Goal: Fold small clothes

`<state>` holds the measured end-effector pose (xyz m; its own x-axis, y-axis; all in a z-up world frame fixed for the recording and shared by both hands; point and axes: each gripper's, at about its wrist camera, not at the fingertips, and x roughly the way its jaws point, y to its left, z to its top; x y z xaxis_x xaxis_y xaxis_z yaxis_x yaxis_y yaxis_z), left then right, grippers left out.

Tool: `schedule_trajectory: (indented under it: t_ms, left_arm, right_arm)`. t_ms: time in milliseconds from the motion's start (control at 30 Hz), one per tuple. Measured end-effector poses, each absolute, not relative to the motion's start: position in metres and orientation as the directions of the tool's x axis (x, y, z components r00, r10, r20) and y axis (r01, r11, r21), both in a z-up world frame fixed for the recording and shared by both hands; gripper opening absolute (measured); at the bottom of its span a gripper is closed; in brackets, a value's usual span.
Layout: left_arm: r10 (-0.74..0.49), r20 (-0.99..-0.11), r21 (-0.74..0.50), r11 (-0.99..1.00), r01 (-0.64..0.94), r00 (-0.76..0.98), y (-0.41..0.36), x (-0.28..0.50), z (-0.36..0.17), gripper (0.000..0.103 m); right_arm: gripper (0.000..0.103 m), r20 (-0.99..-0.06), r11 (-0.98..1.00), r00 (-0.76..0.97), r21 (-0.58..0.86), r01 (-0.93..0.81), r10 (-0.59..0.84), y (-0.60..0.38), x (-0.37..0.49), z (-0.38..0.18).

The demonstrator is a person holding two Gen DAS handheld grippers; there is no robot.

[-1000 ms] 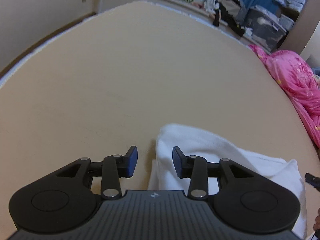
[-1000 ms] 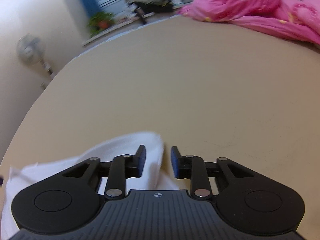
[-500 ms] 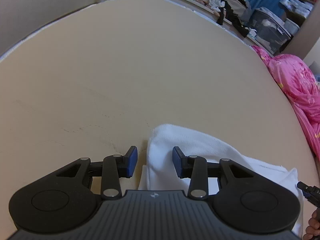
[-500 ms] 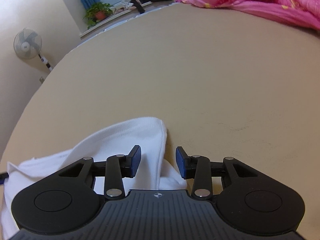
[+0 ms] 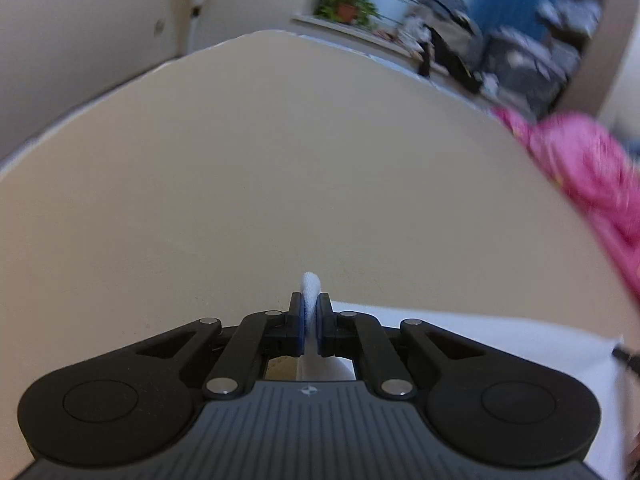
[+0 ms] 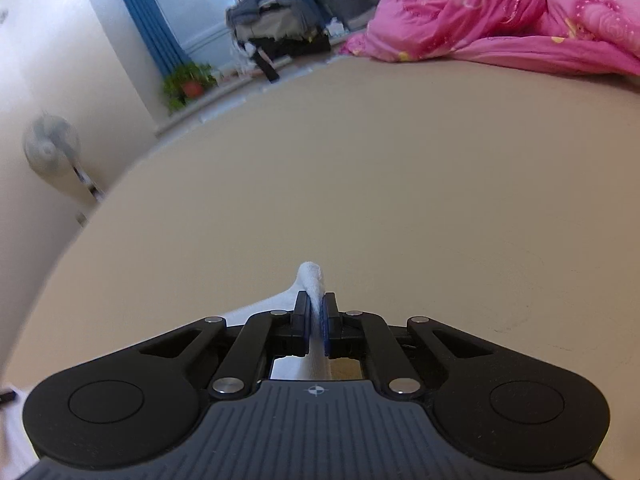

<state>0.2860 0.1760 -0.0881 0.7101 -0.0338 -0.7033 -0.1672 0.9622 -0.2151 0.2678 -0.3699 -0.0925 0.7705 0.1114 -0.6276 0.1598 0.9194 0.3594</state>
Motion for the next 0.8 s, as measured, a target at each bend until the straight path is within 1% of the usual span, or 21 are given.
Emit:
schedule_trajectory:
  t_ms: [67, 100, 133, 167, 233, 300, 400, 433, 467, 500, 533, 633, 667, 700, 733, 800]
  left_arm:
    - [-0.02, -0.712, -0.191, 0.967, -0.166, 0.702, 0.169, 0.282, -0.084, 0.008]
    - [-0.005, -0.709, -0.183, 0.967, -0.176, 0.706, 0.168, 0.278, -0.079, 0.008]
    - [0.013, -0.705, -0.162, 0.97, -0.179, 0.709, 0.164, 0.274, -0.071, 0.008]
    - [0.023, -0.7, -0.142, 0.975, -0.171, 0.714, 0.159, 0.27, -0.062, 0.008]
    - [0.023, -0.699, -0.107, 0.985, -0.136, 0.715, 0.15, 0.253, -0.045, 0.008]
    - [0.006, -0.727, -0.098, 0.989, -0.112, 0.687, 0.144, 0.239, -0.029, 0.008]
    - [-0.076, -0.78, -0.153, 0.986, -0.071, 0.621, 0.144, 0.208, -0.017, 0.009]
    - [-0.097, -0.791, -0.166, 0.984, -0.059, 0.604, 0.146, 0.193, -0.016, 0.016]
    - [-0.106, -0.797, -0.173, 0.983, -0.056, 0.594, 0.149, 0.179, -0.017, 0.02]
    - [-0.116, -0.807, -0.181, 0.982, -0.056, 0.58, 0.149, 0.165, -0.021, 0.028]
    - [-0.122, -0.813, -0.184, 0.981, -0.053, 0.569, 0.15, 0.154, -0.028, 0.031]
    - [-0.133, -0.856, -0.184, 0.981, -0.055, 0.499, 0.156, 0.123, -0.06, 0.031]
    - [-0.136, -0.888, -0.185, 0.98, -0.071, 0.439, 0.158, 0.12, -0.071, 0.031]
    - [-0.154, -0.9, -0.205, 0.975, -0.084, 0.409, 0.158, 0.119, -0.076, 0.03]
    - [-0.169, -0.895, -0.219, 0.973, -0.077, 0.413, 0.158, 0.117, -0.077, 0.03]
    - [-0.154, -0.9, -0.185, 0.982, -0.039, 0.408, 0.151, 0.115, -0.08, 0.03]
  right_arm:
    - [0.011, -0.69, 0.938, 0.72, 0.295, 0.184, 0.075, -0.365, 0.272, -0.099]
    - [0.012, -0.7, 0.941, 0.713, 0.268, 0.208, 0.042, -0.364, 0.271, -0.098]
    - [0.015, -0.694, 0.94, 0.72, 0.257, 0.223, 0.019, -0.365, 0.266, -0.093]
    - [0.021, -0.683, 0.939, 0.73, 0.259, 0.228, 0.012, -0.366, 0.26, -0.085]
    - [0.027, -0.658, 0.929, 0.753, 0.299, 0.217, 0.036, -0.369, 0.243, -0.067]
    - [0.029, -0.676, 0.929, 0.732, 0.318, 0.188, 0.083, -0.367, 0.227, -0.054]
    - [0.029, -0.745, 0.947, 0.657, 0.282, 0.154, 0.115, -0.363, 0.194, -0.043]
    - [0.03, -0.762, 0.951, 0.636, 0.274, 0.142, 0.124, -0.363, 0.181, -0.042]
    - [0.032, -0.779, 0.955, 0.613, 0.268, 0.129, 0.136, -0.363, 0.167, -0.042]
    - [0.034, -0.794, 0.957, 0.591, 0.264, 0.121, 0.144, -0.362, 0.155, -0.044]
    - [0.034, -0.81, 0.959, 0.569, 0.256, 0.121, 0.145, -0.362, 0.145, -0.047]
    - [0.034, -0.868, 0.961, 0.476, 0.234, 0.146, 0.139, -0.366, 0.124, -0.062]
    - [0.034, -0.871, 0.957, 0.467, 0.249, 0.148, 0.154, -0.364, 0.114, -0.064]
    - [0.034, -0.869, 0.952, 0.463, 0.268, 0.147, 0.173, -0.365, 0.108, -0.066]
    - [0.034, -0.869, 0.95, 0.46, 0.277, 0.143, 0.184, -0.366, 0.103, -0.067]
    - [0.034, -0.872, 0.953, 0.454, 0.271, 0.136, 0.183, -0.368, 0.096, -0.07]
